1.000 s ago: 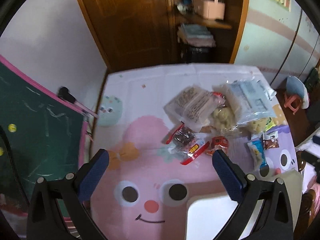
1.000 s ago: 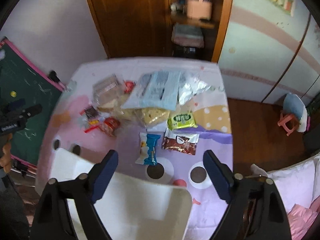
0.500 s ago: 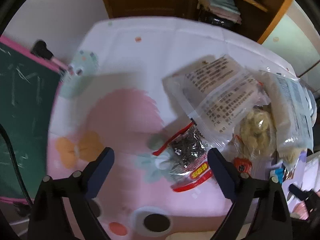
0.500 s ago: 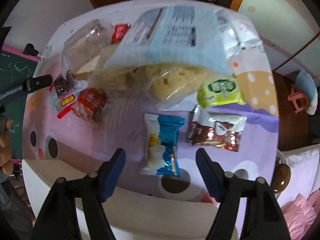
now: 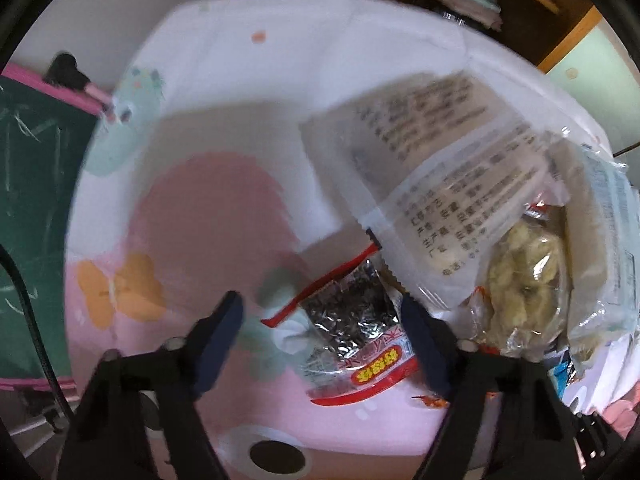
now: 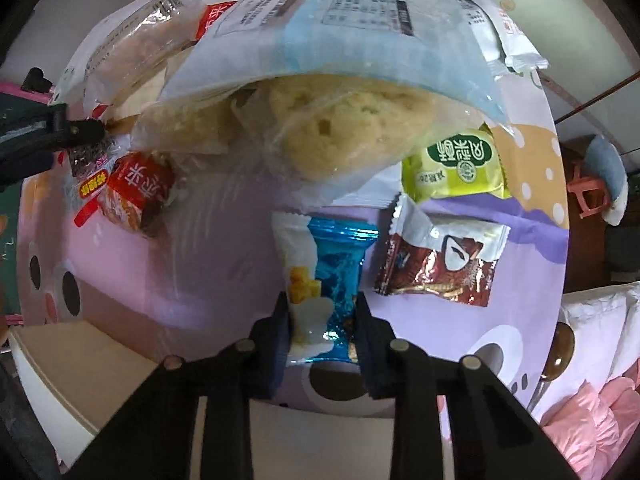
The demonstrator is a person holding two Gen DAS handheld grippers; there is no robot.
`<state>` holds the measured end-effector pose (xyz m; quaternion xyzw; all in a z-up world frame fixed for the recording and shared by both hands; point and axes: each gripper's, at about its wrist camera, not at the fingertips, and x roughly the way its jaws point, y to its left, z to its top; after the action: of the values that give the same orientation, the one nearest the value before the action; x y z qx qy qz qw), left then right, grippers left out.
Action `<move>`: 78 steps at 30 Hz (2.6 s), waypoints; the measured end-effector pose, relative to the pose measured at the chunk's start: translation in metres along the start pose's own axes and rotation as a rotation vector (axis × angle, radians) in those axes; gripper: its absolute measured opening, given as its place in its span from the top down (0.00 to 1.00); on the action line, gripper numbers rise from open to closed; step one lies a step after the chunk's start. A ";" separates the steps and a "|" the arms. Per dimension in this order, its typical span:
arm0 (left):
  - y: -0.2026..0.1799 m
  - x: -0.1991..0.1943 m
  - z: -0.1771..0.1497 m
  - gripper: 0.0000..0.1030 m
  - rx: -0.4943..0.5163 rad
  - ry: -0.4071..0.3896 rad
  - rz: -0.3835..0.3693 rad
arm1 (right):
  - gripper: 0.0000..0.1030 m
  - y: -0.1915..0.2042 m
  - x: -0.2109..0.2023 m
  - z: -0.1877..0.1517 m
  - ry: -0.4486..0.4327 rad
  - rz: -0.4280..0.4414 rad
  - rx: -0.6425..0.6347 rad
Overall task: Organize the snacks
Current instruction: 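Reach both grippers to the snack pile, grasping dark jerky packet and blue-white candy, then carry the jerky packet with left gripper while right carries blue candy into tray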
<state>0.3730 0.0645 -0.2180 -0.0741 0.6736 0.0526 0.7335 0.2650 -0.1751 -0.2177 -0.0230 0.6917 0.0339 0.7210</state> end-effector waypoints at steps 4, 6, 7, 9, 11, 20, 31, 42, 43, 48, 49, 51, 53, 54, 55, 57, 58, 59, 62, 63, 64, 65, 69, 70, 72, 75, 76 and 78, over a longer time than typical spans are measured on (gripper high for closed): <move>0.003 0.004 0.004 0.38 -0.031 -0.003 -0.024 | 0.72 -0.008 0.000 -0.006 -0.002 0.035 0.004; 0.005 0.002 0.006 0.45 -0.023 -0.016 -0.027 | 0.73 -0.014 -0.004 -0.010 -0.003 0.059 -0.001; 0.007 0.002 0.006 0.55 -0.023 -0.023 -0.030 | 0.74 -0.015 -0.005 -0.012 -0.005 0.070 -0.002; 0.010 -0.001 0.006 0.56 -0.033 -0.031 -0.039 | 0.74 -0.015 -0.010 -0.014 -0.013 0.090 -0.002; 0.017 -0.003 0.003 0.56 -0.035 -0.033 -0.028 | 0.74 -0.019 -0.015 -0.017 -0.030 0.111 0.002; 0.040 -0.073 -0.024 0.57 -0.039 -0.226 -0.099 | 0.75 -0.051 -0.073 -0.036 -0.221 0.262 0.055; 0.004 -0.223 -0.165 0.56 0.313 -0.538 -0.185 | 0.75 -0.030 -0.162 -0.118 -0.420 0.303 -0.023; -0.028 -0.156 -0.294 0.56 0.479 -0.377 -0.147 | 0.74 0.007 -0.118 -0.188 -0.337 0.113 -0.072; -0.029 -0.150 -0.299 0.56 0.470 -0.365 -0.145 | 0.74 0.009 -0.116 -0.193 -0.343 0.088 -0.075; -0.025 -0.135 -0.305 0.55 0.435 -0.343 -0.102 | 0.74 0.017 -0.116 -0.206 -0.412 -0.050 -0.083; -0.025 -0.134 -0.307 0.55 0.434 -0.343 -0.093 | 0.74 0.019 -0.116 -0.207 -0.421 -0.064 -0.083; -0.024 -0.131 -0.308 0.55 0.434 -0.342 -0.085 | 0.74 0.020 -0.116 -0.208 -0.430 -0.070 -0.085; -0.026 -0.131 -0.311 0.54 0.438 -0.346 -0.074 | 0.74 0.021 -0.117 -0.209 -0.439 -0.078 -0.086; -0.026 -0.130 -0.312 0.53 0.439 -0.346 -0.069 | 0.74 0.022 -0.117 -0.210 -0.444 -0.083 -0.086; -0.028 -0.130 -0.313 0.52 0.442 -0.347 -0.062 | 0.74 0.022 -0.117 -0.211 -0.448 -0.085 -0.084; -0.029 -0.130 -0.316 0.50 0.447 -0.348 -0.056 | 0.74 0.023 -0.117 -0.212 -0.448 -0.083 -0.079; -0.029 -0.131 -0.316 0.44 0.446 -0.350 -0.057 | 0.73 0.022 -0.118 -0.212 -0.448 -0.079 -0.078; -0.030 -0.133 -0.317 0.40 0.446 -0.356 -0.054 | 0.73 0.021 -0.118 -0.213 -0.448 -0.073 -0.074; -0.030 -0.139 -0.319 0.12 0.444 -0.384 -0.052 | 0.70 0.021 -0.119 -0.214 -0.450 -0.078 -0.063; -0.030 -0.141 -0.319 0.11 0.443 -0.392 -0.054 | 0.67 0.020 -0.120 -0.215 -0.456 -0.084 -0.056; -0.029 -0.143 -0.319 0.11 0.440 -0.395 -0.058 | 0.64 0.020 -0.121 -0.215 -0.463 -0.087 -0.053; -0.029 -0.143 -0.318 0.11 0.437 -0.393 -0.061 | 0.62 0.020 -0.123 -0.216 -0.472 -0.091 -0.053; -0.026 -0.143 -0.317 0.11 0.416 -0.382 -0.073 | 0.49 0.022 -0.130 -0.220 -0.507 -0.101 -0.055; -0.025 -0.143 -0.316 0.11 0.410 -0.381 -0.074 | 0.49 0.023 -0.131 -0.220 -0.513 -0.103 -0.056; -0.024 -0.143 -0.316 0.11 0.403 -0.381 -0.075 | 0.49 0.023 -0.133 -0.221 -0.520 -0.106 -0.059; -0.023 -0.143 -0.315 0.11 0.395 -0.382 -0.075 | 0.49 0.024 -0.134 -0.222 -0.522 -0.101 -0.060; -0.023 -0.142 -0.315 0.11 0.394 -0.381 -0.075 | 0.49 0.024 -0.134 -0.222 -0.523 -0.100 -0.060; -0.023 -0.142 -0.315 0.11 0.394 -0.381 -0.077 | 0.49 0.024 -0.134 -0.222 -0.523 -0.101 -0.062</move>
<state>0.0559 -0.0118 -0.1010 0.0557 0.5175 -0.0944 0.8487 0.0363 -0.1715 -0.0931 -0.0699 0.4787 0.0236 0.8749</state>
